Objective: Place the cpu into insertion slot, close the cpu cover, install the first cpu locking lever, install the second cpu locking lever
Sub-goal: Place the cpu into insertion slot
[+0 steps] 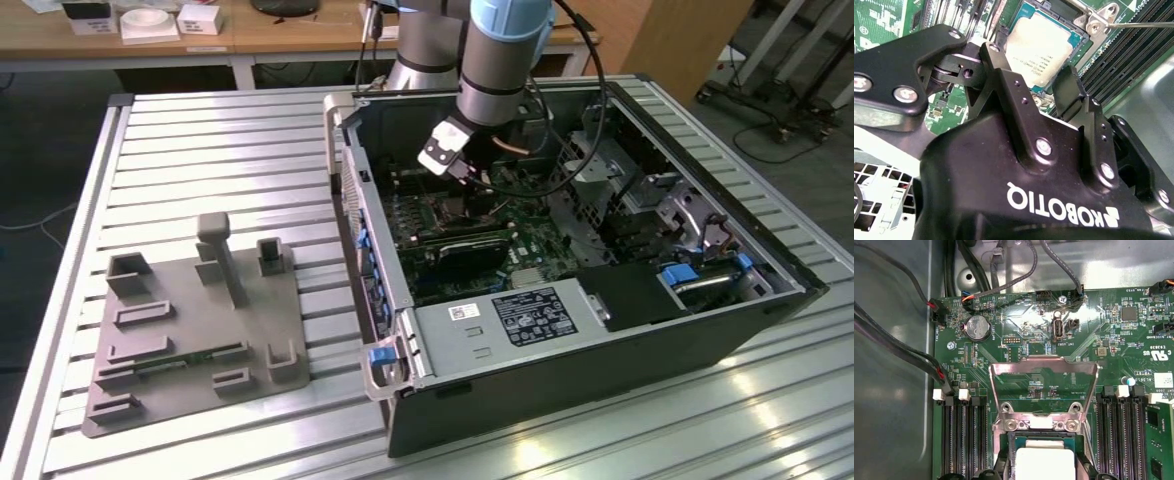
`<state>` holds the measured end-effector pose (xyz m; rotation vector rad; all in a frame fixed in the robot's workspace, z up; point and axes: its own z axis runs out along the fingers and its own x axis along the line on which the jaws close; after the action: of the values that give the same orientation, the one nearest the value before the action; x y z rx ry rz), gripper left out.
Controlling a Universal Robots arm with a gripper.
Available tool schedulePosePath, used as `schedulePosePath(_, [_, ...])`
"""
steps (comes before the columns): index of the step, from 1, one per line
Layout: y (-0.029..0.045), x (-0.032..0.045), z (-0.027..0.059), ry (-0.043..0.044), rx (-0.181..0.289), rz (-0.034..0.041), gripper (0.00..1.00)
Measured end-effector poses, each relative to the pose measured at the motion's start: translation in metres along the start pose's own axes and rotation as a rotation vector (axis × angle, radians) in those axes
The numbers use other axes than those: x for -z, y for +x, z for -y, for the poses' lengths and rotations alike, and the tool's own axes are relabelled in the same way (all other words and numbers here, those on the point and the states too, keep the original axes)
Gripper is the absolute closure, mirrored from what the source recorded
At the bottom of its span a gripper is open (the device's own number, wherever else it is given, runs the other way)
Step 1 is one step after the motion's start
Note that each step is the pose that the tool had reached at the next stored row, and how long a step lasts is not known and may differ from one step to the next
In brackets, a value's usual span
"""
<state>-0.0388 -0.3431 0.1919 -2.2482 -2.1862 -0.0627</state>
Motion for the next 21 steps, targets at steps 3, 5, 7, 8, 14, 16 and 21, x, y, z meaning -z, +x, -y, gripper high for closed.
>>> schedulePosePath(3, [0.0006, -0.0001, 0.0000, 0.0000, 0.000, 0.0001, 0.38])
schedulePosePath(5, [0.0011, -0.0002, 0.0000, 0.0000, 0.000, 0.0000, 0.38])
schedulePosePath(7, [0.0011, -0.0002, 0.0000, 0.0000, 0.000, 0.0000, 0.38])
schedulePosePath(8, [0.0011, -0.0002, 0.0000, 0.0000, 0.000, 0.0000, 0.38])
schedulePosePath(14, [0.0012, -0.0002, 0.0000, 0.0000, 0.000, -0.0001, 0.38])
schedulePosePath(16, [0.0012, -0.0002, 0.0000, 0.0000, 0.000, -0.0001, 0.38])
schedulePosePath(21, [0.0013, 0.0033, 0.0000, 0.0001, 0.000, 0.0002, 0.31])
